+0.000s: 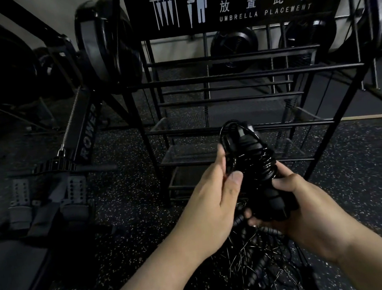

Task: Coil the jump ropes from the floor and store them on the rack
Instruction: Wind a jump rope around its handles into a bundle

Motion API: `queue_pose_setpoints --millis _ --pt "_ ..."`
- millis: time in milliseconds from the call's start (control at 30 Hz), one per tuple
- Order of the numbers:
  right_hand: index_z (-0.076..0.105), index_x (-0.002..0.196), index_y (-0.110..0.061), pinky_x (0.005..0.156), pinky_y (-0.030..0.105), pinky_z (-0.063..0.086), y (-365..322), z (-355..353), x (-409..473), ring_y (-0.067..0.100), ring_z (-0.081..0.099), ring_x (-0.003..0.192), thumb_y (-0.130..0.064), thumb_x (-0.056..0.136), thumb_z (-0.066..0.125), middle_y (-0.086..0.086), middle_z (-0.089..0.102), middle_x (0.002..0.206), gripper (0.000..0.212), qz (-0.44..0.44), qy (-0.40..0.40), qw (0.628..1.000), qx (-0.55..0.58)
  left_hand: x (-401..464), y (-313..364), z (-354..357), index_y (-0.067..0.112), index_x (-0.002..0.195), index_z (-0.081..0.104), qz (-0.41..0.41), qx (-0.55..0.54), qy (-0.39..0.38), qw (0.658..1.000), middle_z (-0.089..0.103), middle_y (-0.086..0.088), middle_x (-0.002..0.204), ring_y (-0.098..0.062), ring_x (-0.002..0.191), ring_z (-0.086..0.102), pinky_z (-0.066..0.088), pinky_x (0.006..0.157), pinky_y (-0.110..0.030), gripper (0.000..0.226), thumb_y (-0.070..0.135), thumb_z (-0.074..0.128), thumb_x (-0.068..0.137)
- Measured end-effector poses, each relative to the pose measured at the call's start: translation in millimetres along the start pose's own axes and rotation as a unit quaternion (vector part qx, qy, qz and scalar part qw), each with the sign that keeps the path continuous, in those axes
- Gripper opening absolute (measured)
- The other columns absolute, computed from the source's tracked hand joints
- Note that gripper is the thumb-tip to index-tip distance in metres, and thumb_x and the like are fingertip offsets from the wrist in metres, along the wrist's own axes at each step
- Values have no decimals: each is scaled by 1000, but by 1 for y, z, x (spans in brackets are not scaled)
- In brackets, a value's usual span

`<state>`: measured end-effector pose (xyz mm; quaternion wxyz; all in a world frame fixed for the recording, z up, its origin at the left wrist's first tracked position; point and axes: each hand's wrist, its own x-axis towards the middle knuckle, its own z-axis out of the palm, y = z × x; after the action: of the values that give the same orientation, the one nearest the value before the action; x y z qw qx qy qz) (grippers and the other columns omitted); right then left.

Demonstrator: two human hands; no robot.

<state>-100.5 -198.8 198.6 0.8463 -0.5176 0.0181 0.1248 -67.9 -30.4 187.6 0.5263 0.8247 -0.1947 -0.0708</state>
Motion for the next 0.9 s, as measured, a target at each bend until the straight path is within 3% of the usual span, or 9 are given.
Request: queue_pose_setpoints --millis 133,267,333,400,467,533,600,767,900 --pt "79 66 -41 74 44 51 1 2 -4 25 72 69 -9 97 38 6 78 83 61 -11 75 997 -26 2 0 -3 45 157 24 23 40 3 999 59 11 120 -7 115 55 40 101 -13 70 63 32 90" --pt "77 85 -47 85 49 53 6 0 -5 27 72 89 -34 108 35 -2 80 88 50 -31 136 984 -110 5 -1 -2 51 143 47 48 18 45 998 54 23 80 1 75 57 46 77 -15 61 64 54 84" --pt "69 104 -57 90 41 57 9 1 -5 12 74 101 -58 99 37 -12 78 106 32 -58 123 974 -180 5 2 0 57 127 59 64 -10 89 994 60 19 79 -1 75 60 50 77 -19 46 57 64 81" --pt "55 121 -67 98 36 52 13 1 -4 1 68 112 -59 90 45 -24 72 119 33 -66 97 970 -213 7 4 0 54 106 71 69 -17 138 988 66 13 79 -8 77 63 53 76 -27 27 54 69 79" --pt "51 128 -66 93 39 54 14 0 -2 7 70 110 -56 93 47 -18 72 120 36 -59 80 969 -228 10 3 -3 43 89 78 57 -22 165 984 62 0 75 -17 74 61 50 72 -35 13 48 75 78" --pt "58 122 -59 75 43 56 11 3 -2 22 74 95 -49 100 46 0 76 111 27 -46 84 972 -213 12 0 -4 35 82 81 45 -53 174 982 62 -2 75 -18 75 62 50 69 -29 4 37 81 78" --pt "63 115 -53 68 47 58 9 4 -3 30 73 86 -39 104 45 8 76 103 25 -41 103 972 -208 11 0 -2 31 83 82 37 -57 175 982 63 3 76 -10 74 63 49 69 -21 7 33 83 77" --pt "59 109 -51 83 51 56 11 0 -1 26 72 89 -30 104 39 4 76 97 30 -76 131 948 -280 8 4 8 34 91 80 34 -58 185 980 66 15 89 -3 81 64 48 76 -19 20 42 80 73" --pt "50 125 -50 91 30 51 17 1 -1 -4 67 101 -58 96 39 -27 70 109 33 -138 155 931 -301 6 7 11 22 106 81 52 -25 183 981 69 18 95 -1 87 65 47 79 -12 26 32 79 82"
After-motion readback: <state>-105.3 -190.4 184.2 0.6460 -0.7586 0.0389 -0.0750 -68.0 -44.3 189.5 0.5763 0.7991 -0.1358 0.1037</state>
